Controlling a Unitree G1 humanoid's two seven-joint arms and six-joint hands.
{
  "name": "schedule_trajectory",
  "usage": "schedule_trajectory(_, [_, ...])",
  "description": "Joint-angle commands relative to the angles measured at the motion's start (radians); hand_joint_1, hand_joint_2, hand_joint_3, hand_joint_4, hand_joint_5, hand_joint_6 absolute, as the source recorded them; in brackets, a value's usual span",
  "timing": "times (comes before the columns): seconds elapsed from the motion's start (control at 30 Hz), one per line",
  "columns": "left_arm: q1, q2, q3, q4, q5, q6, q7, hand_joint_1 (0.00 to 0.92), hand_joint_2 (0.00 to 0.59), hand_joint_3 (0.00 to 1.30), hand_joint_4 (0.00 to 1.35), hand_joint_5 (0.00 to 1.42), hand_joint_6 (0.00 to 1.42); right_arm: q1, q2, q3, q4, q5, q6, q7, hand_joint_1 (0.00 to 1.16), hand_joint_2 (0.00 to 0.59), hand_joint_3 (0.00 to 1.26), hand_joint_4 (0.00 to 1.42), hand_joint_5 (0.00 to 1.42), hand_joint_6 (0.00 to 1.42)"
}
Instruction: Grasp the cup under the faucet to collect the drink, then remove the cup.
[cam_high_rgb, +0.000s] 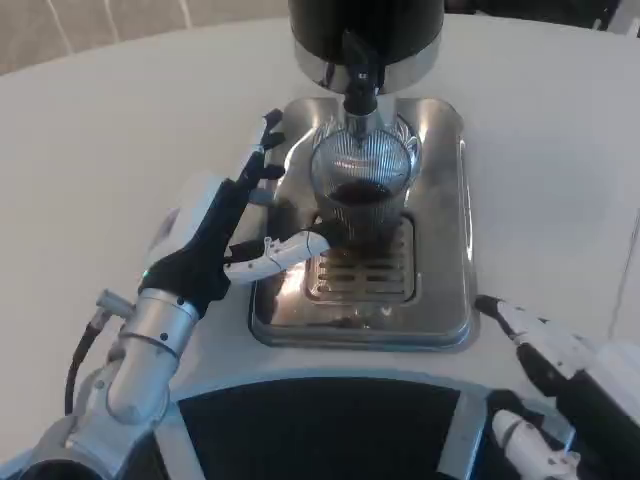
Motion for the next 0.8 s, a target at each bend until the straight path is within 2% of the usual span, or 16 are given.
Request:
schedule_trajectory(0.03, [-0.028, 0.0, -0.004, 0.041, -0.014, -0.039, -0.037, 0.314, 0.057, 0.0, 0.0, 0.25, 0.38, 0.03, 0.026, 0.034, -0.014, -0.036, -0.015, 0.005, 0.0, 0.586, 0.0, 0.0, 0.0, 0.0])
schedule_trajectory(0.27, [-0.065, -0.006, -0.016, 0.088, -0.011, -0.041, -0.099, 0.326, 0.055, 0.0, 0.0, 0.3, 0.42, 0.036, 0.026, 0.048, -0.014, -0.045, -0.003, -0.002, 0.0, 0.586, 0.0, 0.0, 0.0, 0.0])
schedule_trajectory(0.47, [-0.085, -0.021, -0.022, 0.11, -0.007, -0.042, -0.105, 0.332, 0.058, 0.0, 0.0, 0.32, 0.41, 0.044, 0.028, 0.048, -0.014, -0.037, -0.005, -0.002, 0.0, 0.583, 0.0, 0.0, 0.0, 0.0])
schedule_trajectory(0.8, [-0.116, -0.049, -0.039, 0.133, -0.002, -0.05, -0.107, 0.329, 0.055, 0.0, 0.0, 0.34, 0.43, 0.054, 0.023, 0.02, -0.014, -0.008, 0.003, -0.01, 0.0, 0.583, 0.0, 0.0, 0.0, 0.0])
